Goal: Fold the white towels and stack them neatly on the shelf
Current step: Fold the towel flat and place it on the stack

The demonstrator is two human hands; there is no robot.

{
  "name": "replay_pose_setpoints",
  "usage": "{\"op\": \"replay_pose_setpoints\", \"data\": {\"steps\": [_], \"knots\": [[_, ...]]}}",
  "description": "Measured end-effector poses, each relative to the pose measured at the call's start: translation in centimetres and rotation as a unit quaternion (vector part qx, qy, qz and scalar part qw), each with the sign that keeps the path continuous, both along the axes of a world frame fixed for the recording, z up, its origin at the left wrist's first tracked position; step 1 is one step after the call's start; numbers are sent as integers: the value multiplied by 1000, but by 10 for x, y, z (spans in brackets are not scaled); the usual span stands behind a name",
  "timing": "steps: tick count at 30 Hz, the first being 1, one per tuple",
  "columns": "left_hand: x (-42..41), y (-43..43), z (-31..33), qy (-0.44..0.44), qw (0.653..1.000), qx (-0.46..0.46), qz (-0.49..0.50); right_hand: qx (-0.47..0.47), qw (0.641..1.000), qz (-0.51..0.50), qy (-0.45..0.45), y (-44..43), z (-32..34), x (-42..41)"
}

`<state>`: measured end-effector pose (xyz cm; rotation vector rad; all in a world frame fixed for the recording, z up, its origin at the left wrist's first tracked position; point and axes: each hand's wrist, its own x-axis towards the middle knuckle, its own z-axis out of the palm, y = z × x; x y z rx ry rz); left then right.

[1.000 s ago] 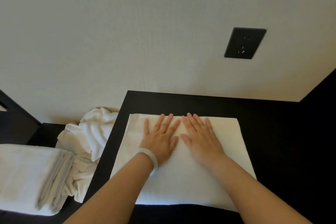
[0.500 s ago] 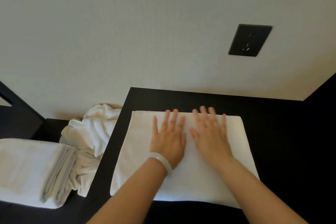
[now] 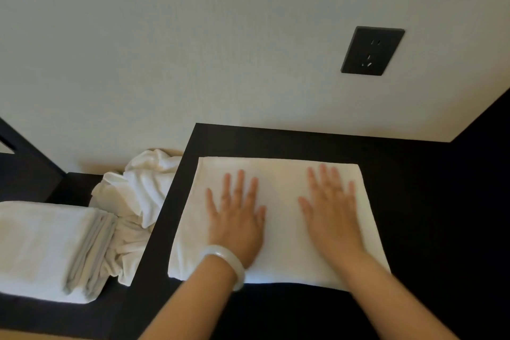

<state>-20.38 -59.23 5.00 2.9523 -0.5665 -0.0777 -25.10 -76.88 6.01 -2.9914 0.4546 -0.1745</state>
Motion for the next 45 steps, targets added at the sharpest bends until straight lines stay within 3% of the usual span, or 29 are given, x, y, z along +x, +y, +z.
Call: {"op": "replay_pose_setpoints", "data": {"steps": [3,6,10,13,15,19,22,25,28,29,31,33,36,45], "knots": [[-30,-14,-15,10,995,13,-101,32,994,88,54,45,-13,-4],[-29,8,-25,13,997,10,-79,40,990,102,89,24,-25,-20],[-13,46,-27,14,999,30,-4,22,994,41,100,-19,-24,-42],[-2,64,-29,33,999,-9,41,15,993,-41,107,-32,-25,-50],[-2,65,-27,38,997,-36,53,50,990,-83,102,-32,-27,-49],[-4,63,-23,62,996,-49,49,114,986,-60,108,-36,-19,-49],[-2,64,-13,107,989,-84,54,243,966,-76,55,-43,-4,-51],[1,67,2,139,946,-229,184,304,925,-226,-35,-50,11,-51],[6,69,16,165,886,-305,309,396,866,-303,33,-62,19,-44],[8,69,19,183,871,-316,329,446,836,-314,57,-66,22,-41],[12,72,24,228,844,-334,353,576,739,-343,61,-74,27,-36],[13,75,33,279,790,-387,384,658,665,-349,55,-77,36,-35],[4,81,44,334,701,-470,420,681,659,-314,58,-73,40,-34],[-23,128,52,323,665,-555,382,662,713,-232,24,-9,61,-25]]}}
